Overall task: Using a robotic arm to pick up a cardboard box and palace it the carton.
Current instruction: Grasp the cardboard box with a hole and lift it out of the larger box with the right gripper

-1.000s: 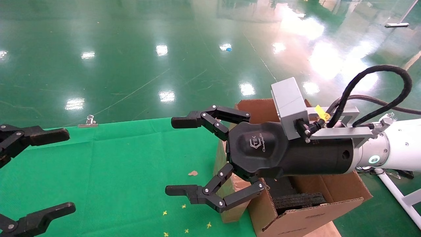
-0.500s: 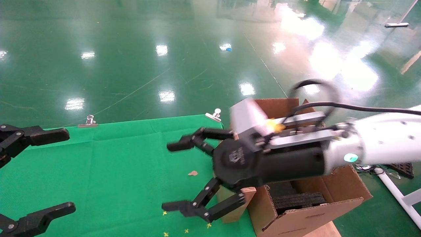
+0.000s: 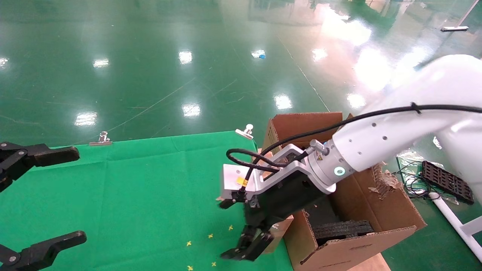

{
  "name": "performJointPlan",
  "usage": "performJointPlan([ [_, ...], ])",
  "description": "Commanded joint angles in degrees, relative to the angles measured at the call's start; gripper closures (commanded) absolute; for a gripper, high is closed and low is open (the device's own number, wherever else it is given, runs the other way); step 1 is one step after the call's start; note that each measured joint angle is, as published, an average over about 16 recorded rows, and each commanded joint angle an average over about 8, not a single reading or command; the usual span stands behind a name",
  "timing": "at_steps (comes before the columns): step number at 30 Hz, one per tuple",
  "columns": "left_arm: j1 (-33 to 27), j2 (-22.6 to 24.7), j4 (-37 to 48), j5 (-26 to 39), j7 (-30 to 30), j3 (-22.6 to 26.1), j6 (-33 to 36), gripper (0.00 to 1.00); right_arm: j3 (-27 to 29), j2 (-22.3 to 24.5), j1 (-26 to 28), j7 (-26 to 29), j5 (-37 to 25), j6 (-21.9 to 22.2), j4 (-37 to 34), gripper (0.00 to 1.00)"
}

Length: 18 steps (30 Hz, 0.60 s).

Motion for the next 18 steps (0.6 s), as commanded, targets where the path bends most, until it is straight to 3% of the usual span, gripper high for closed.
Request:
performJointPlan([
  [1, 0.0, 0.0, 0.0, 0.0, 0.0, 0.0, 0.0, 0.00, -3.1, -0.4, 2.4, 0.7, -2.1, -0.1, -0.1, 0.00],
  [6, 0.0, 0.0, 0.0, 0.0, 0.0, 0.0, 0.0, 0.00, -14.0, -1.6, 12.4, 4.8, -5.8, -0.4, 1.2, 0.00],
  [12, 0.0, 0.0, 0.0, 0.0, 0.0, 0.0, 0.0, 0.00, -27.0, -3.2, 24.6, 7.8, -4.1, -0.3, 1.5, 0.00],
  [18, 0.0, 0.0, 0.0, 0.0, 0.0, 0.1, 0.0, 0.00, -36.9, -4.9, 31.5, 8.3, -2.4, 0.3, 1.4, 0.00],
])
